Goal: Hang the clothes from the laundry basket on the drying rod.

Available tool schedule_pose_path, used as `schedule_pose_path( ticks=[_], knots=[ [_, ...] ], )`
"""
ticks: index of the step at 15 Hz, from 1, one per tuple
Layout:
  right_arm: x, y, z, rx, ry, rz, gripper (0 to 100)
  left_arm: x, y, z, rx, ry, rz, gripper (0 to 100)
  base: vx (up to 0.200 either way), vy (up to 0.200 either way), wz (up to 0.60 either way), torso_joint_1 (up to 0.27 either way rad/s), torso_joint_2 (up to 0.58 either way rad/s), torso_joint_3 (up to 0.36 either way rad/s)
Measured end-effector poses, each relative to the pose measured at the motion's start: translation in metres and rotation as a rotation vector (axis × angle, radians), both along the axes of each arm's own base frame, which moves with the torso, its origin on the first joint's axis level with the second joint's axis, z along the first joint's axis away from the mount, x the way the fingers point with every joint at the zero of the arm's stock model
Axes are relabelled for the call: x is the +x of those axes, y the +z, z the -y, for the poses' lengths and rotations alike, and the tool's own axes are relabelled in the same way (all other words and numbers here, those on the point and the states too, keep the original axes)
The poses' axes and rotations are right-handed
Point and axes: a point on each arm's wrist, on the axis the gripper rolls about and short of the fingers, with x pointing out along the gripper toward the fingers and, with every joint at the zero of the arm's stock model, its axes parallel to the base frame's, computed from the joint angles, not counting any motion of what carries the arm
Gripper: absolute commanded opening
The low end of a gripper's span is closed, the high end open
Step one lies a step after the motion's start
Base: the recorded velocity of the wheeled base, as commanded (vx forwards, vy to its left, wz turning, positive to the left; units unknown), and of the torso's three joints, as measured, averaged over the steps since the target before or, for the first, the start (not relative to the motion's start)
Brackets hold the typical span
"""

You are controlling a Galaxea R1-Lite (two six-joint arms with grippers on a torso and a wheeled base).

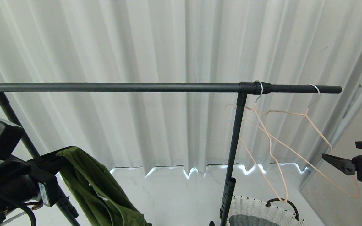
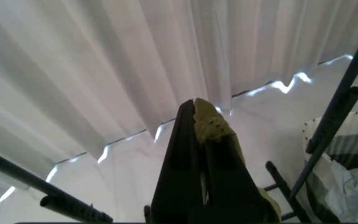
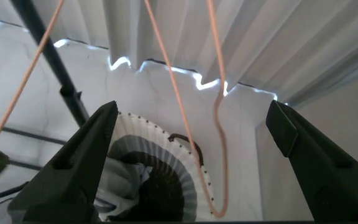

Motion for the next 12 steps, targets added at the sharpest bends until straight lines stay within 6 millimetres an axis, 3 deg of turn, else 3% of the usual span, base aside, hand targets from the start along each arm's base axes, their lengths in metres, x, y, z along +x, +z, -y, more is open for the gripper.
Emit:
schedule_pose_path(
  ticks=[5,8,12],
  knots=[
    [0.038,0.003,0.011,-0.011,-0.055,0.033,100,-0.01,-0.011,-0.003,0.01,-0.001,-0.017,0,0.0,0.0,0.0,0.0,0.0,0.0],
    [0.069,-0.009,0.023,-0.072,-0.005,0.082,100,-0.018,-0.015,-0.006,0.007,-0.001,-0.008,0,0.0,0.0,0.0,0.0,0.0,0.0],
    [0.085,-0.029,0.031,-0.051,0.059,0.019,100,-0.025,-0.022,-0.008,0.009,-0.004,-0.013,0,0.0,0.0,0.0,0.0,0.0,0.0]
  ],
)
